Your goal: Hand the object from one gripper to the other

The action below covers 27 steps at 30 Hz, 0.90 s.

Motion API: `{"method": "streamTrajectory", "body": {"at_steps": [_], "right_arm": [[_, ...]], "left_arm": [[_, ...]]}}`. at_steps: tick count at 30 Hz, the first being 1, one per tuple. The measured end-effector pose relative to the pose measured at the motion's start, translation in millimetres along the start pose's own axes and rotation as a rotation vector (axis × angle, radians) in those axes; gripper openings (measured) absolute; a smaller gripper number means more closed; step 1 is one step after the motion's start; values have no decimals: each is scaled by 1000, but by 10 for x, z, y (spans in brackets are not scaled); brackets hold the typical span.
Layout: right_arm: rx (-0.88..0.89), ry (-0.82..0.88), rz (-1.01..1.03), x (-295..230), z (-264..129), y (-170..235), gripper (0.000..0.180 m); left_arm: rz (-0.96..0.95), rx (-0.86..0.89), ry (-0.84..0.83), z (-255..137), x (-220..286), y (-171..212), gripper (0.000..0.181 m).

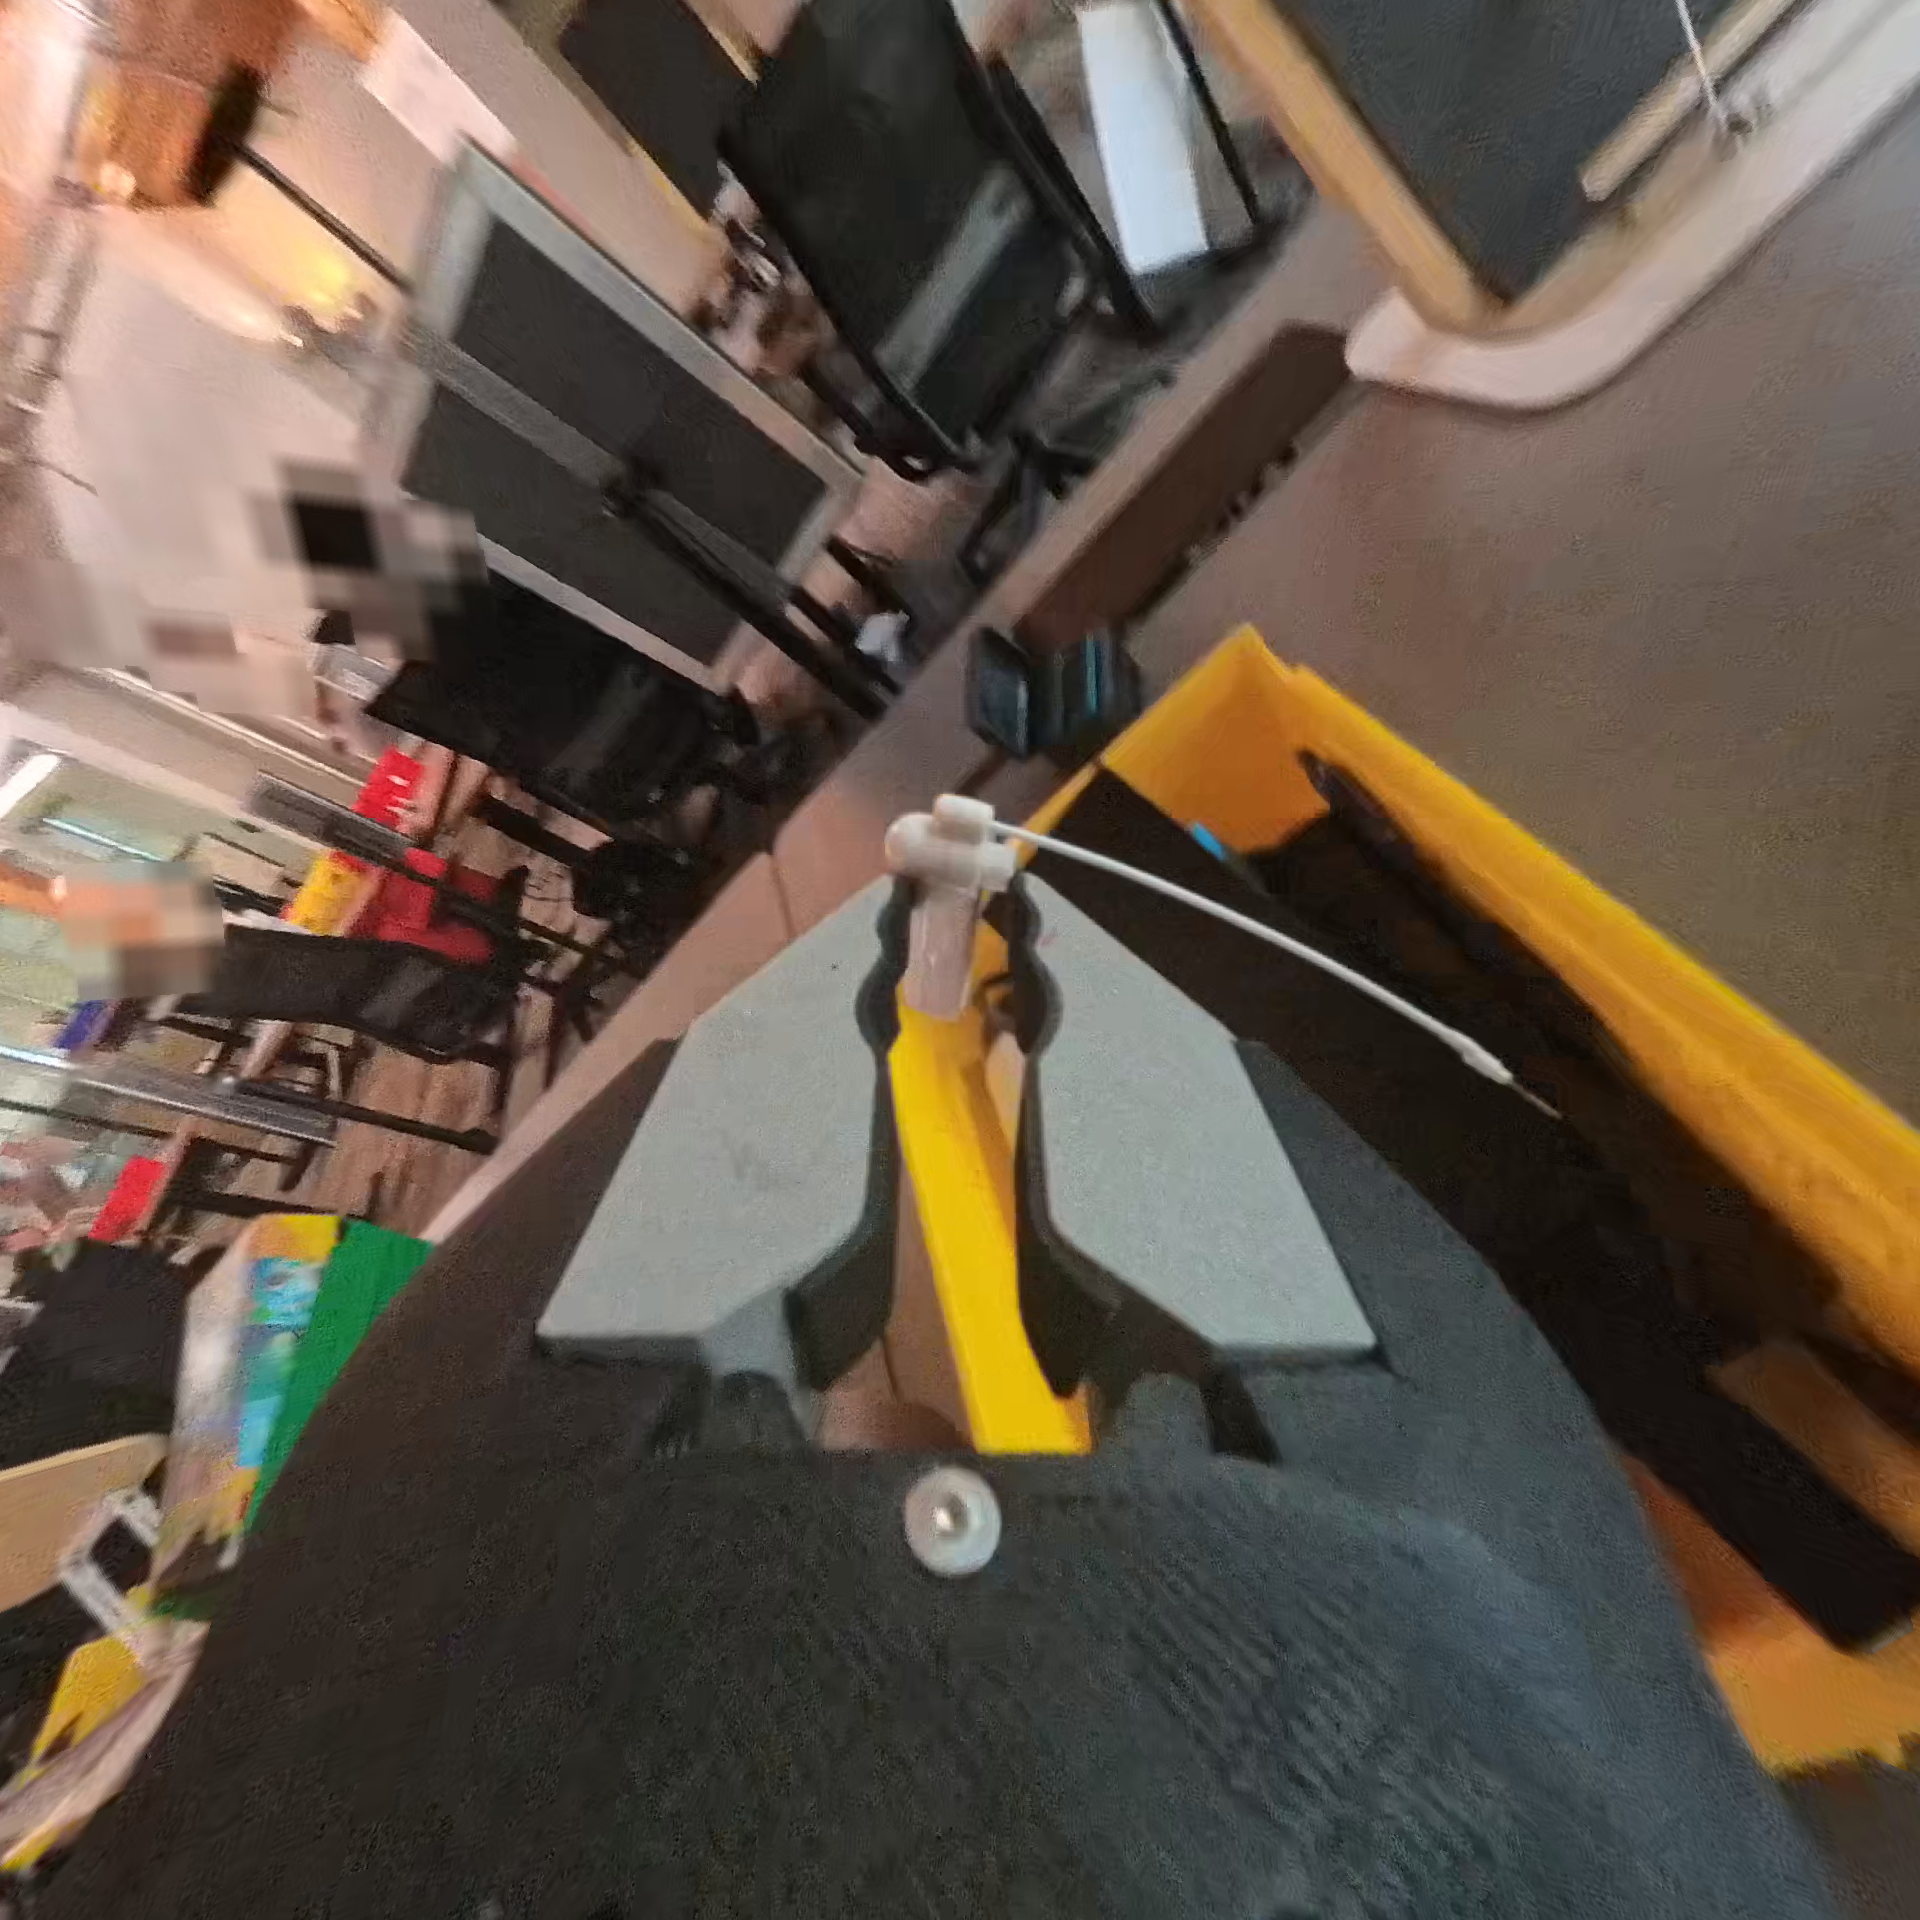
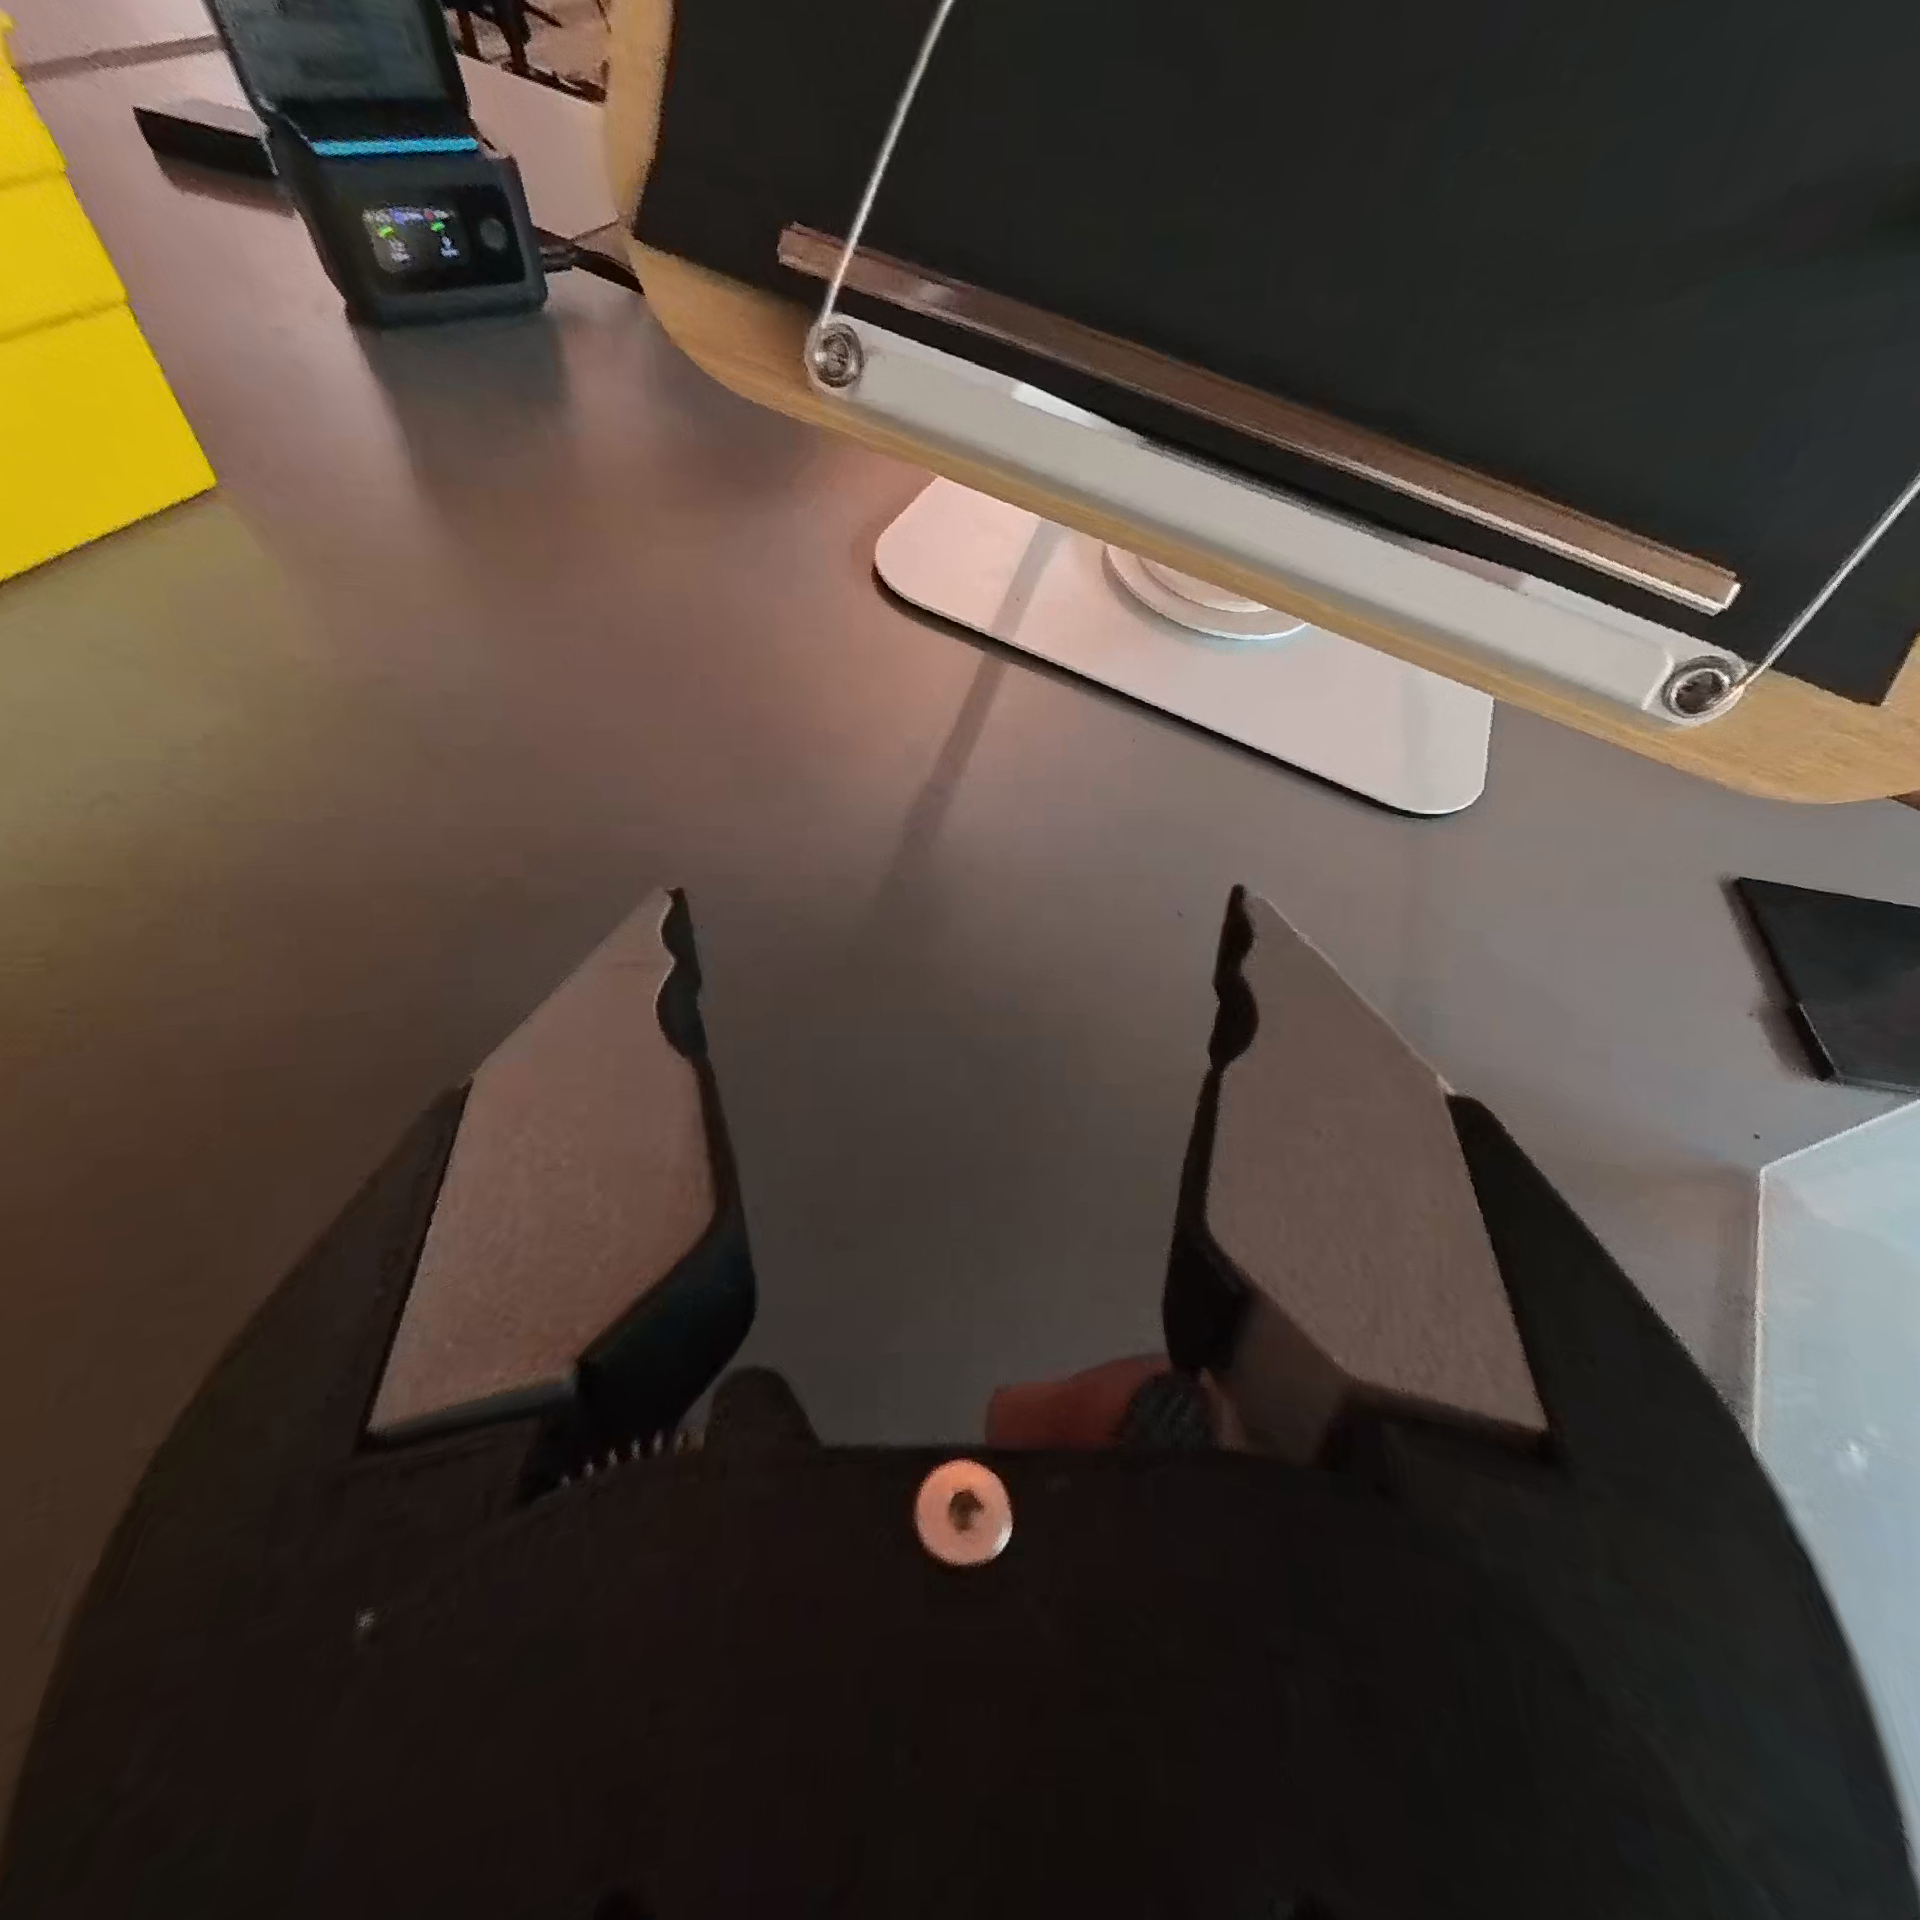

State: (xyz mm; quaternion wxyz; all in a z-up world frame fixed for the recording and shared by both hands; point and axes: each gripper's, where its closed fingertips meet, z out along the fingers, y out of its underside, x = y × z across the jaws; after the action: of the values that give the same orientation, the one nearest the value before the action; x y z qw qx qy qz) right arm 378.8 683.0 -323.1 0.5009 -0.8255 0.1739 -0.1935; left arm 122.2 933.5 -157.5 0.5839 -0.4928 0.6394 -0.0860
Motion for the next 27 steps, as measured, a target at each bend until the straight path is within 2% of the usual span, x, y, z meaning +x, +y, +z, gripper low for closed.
{"method": "streamTrajectory", "body": {"at_steps": [2,3,4,7,10,13,16,19,21,22,23,25,26,27], "right_arm": [[24,-77,-14,-113,-29,-53,90],[49,-152,-26,-220,-68,-103,81],[90,-236,-27,-335,-136,-183,80],[261,-418,18,-484,-486,-488,77],[407,-415,47,-287,-809,-642,63],[428,-371,3,-100,-868,-549,53],[348,-448,-37,-184,-780,-402,57],[392,-404,-18,-160,-723,-514,56],[413,-445,-51,-274,-763,-568,45],[410,-410,-75,-270,-752,-575,20],[408,-336,-102,-213,-727,-580,11],[388,-240,-165,-176,-683,-559,11],[366,-143,-188,-86,-639,-538,11],[336,21,-216,115,-593,-512,11]], "left_arm": [[-61,112,-14,-66,57,-468,16],[-96,164,14,-80,207,-703,16],[-117,211,36,-76,385,-928,16],[-79,322,105,61,1110,-1487,16],[-107,433,246,264,1934,-1834,16],[-262,472,461,475,2484,-1949,15],[-546,501,705,609,2687,-2039,15],[-731,507,1009,559,2953,-2099,15],[-777,498,1073,551,3025,-2110,15],[-790,505,1079,546,3029,-2117,14],[-800,507,1065,560,3020,-2110,15],[-822,491,1049,602,3008,-2081,14],[-826,469,1035,639,3010,-2049,11],[-810,452,1005,687,2993,-2006,0]]}}
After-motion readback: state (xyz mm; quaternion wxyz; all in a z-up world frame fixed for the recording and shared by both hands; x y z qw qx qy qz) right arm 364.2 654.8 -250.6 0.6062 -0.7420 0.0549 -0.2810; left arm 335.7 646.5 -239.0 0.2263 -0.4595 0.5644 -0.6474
